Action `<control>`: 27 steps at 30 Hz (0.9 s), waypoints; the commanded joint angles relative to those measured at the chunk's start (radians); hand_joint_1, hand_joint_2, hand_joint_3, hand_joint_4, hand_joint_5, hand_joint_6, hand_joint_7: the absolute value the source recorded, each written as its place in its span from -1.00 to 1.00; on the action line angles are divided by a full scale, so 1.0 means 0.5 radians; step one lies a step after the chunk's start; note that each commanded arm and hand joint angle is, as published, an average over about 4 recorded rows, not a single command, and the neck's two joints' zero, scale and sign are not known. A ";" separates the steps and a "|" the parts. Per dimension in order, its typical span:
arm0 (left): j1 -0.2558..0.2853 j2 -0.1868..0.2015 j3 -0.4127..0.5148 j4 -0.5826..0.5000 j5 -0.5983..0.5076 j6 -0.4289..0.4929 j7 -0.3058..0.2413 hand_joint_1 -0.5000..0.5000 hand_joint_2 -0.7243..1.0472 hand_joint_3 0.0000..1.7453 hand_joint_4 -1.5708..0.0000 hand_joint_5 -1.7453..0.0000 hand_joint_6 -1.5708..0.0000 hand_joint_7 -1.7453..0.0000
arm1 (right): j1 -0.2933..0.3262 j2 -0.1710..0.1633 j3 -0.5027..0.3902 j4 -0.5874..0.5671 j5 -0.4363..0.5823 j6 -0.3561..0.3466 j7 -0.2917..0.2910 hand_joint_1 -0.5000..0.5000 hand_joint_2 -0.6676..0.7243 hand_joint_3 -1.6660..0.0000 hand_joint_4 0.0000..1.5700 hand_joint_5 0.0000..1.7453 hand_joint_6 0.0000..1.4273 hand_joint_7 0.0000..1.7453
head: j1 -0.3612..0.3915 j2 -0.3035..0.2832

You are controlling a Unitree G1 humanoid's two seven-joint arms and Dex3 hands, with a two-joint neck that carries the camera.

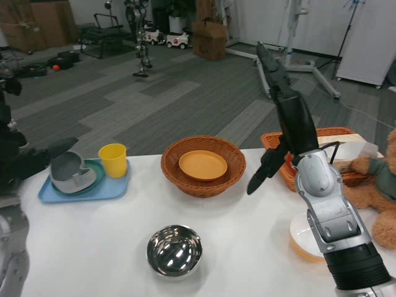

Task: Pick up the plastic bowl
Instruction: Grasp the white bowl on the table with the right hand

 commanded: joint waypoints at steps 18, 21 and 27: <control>-0.050 0.013 -0.068 0.200 -0.018 0.072 -0.090 -1.00 0.50 -1.00 1.00 1.00 1.00 1.00 | 0.335 -0.121 -0.340 -0.513 -0.505 0.700 0.847 -0.92 1.00 1.00 -1.00 -1.00 -1.00 -1.00 | -0.745 -0.247; -0.069 0.013 -0.081 0.233 -0.031 0.071 -0.091 -1.00 0.50 -1.00 1.00 1.00 1.00 1.00 | 0.401 -0.102 -0.401 -0.511 -0.574 0.681 0.861 -0.92 1.00 1.00 -1.00 -1.00 -1.00 -1.00 | -0.850 -0.257; -0.129 0.031 -0.121 0.320 -0.049 0.069 -0.093 -1.00 0.50 -1.00 1.00 1.00 1.00 1.00 | 0.481 -0.096 -0.425 -0.501 -1.058 0.663 0.867 -0.92 1.00 1.00 -1.00 -1.00 -1.00 -1.00 | -1.022 -0.240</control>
